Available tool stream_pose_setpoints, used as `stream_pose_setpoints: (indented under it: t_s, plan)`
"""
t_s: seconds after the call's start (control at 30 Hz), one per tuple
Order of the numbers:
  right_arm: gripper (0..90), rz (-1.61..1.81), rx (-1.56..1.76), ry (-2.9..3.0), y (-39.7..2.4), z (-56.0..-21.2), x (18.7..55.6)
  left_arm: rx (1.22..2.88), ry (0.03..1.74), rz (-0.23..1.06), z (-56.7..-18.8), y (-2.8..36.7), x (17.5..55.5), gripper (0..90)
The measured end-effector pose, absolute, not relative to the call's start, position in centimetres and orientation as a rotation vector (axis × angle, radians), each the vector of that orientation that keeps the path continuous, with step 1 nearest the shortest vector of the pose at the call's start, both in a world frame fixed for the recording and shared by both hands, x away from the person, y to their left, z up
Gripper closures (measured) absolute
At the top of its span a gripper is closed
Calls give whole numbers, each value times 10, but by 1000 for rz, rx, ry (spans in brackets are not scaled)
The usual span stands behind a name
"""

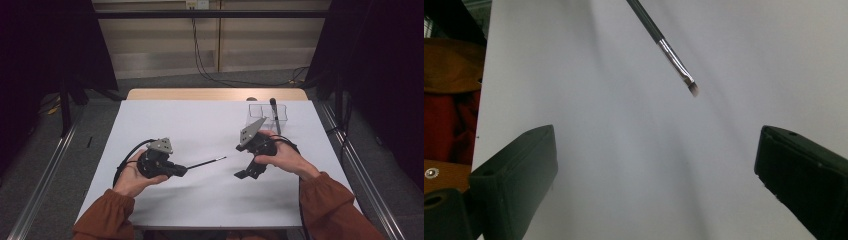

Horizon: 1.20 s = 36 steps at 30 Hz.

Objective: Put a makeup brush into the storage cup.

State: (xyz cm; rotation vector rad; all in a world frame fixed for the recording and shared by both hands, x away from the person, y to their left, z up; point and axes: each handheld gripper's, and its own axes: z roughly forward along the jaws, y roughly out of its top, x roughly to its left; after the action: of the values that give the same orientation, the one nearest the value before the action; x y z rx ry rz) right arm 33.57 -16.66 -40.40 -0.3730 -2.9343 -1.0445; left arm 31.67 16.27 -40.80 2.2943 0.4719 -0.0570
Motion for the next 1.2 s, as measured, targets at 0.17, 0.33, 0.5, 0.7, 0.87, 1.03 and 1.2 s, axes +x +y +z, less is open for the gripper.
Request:
stream_pose_setpoints:
  t_s: [0.17,0.33,0.5,0.7,0.87,1.03,1.2]
  plan:
    - [34,-1077,-426,-2947,-173,-407,332,2248,479,-46,-409,170,315,859]
    - [35,-1137,-459,-2932,-180,-410,326,2203,485,-17,-407,176,310,859]
    - [36,-1189,-508,-2929,-189,-413,320,2164,496,-7,-409,180,306,860]
    - [77,-1254,-578,-2921,-198,-419,316,2137,481,7,-410,178,303,859]
    - [46,-1382,-619,-2879,-203,-421,312,2104,465,18,-413,176,301,859]
    - [35,-1499,-666,-2824,-201,-425,304,2080,464,21,-416,175,300,859]
    - [32,-1559,-676,-2772,-198,-432,299,2045,454,26,-418,174,299,859]
